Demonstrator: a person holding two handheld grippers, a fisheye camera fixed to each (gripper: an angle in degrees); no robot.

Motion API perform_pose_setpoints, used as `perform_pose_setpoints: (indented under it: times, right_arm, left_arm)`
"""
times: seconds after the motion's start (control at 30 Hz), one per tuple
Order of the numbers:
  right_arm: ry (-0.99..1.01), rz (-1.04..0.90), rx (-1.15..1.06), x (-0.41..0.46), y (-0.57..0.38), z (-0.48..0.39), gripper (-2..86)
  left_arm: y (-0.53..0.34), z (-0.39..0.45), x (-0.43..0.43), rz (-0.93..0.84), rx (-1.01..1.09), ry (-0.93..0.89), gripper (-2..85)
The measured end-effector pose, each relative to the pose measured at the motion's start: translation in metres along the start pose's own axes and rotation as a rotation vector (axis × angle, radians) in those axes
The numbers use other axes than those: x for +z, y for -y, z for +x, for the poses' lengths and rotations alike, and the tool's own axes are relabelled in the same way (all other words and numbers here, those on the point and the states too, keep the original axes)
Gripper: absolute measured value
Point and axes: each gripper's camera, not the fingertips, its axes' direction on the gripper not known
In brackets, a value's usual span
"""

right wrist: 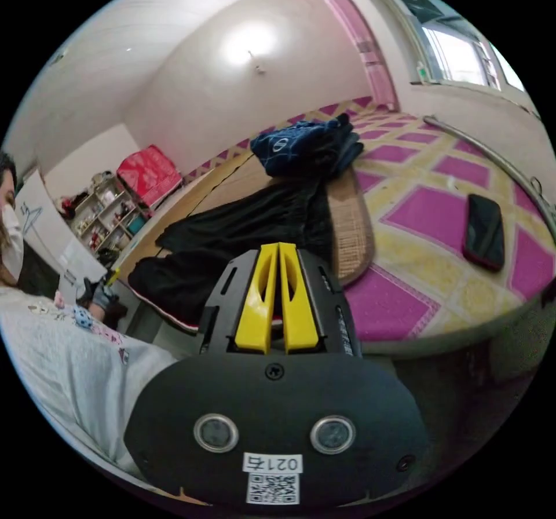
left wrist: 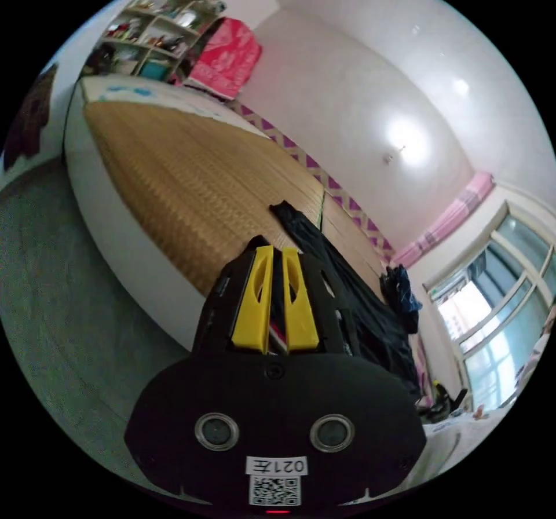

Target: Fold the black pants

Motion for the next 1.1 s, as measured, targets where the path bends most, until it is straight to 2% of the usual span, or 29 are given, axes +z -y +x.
perform_pose_setpoints:
  times: [0.17, 0.4, 0.63, 0.7, 1.1]
  right_arm:
    - [0.024, 0.037, 0.245, -0.034, -0.032, 0.053, 7.3]
    - [0.182, 0.098, 0.556, -0.054, -0.086, 0.117, 9.8]
    - [0.271, 0.070, 0.626, -0.034, -0.104, 0.132, 12.5]
    - [0.354, 0.077, 0.659, -0.022, -0.105, 0.138, 13.0]
    - [0.297, 0.092, 0.690, -0.027, -0.090, 0.141, 11.4]
  left_arm:
    - [-0.027, -0.036, 0.006, -0.053, -0.151, -0.029, 10.5]
    - [-0.032, -0.050, -0.001, -0.059, -0.154, -0.065, 11.4]
    - [-0.026, -0.057, -0.011, -0.098, -0.143, -0.118, 8.8]
    - [-0.024, -0.058, -0.013, -0.098, -0.136, -0.107, 8.0]
    - [-0.016, -0.068, -0.020, -0.131, -0.140, -0.161, 5.7]
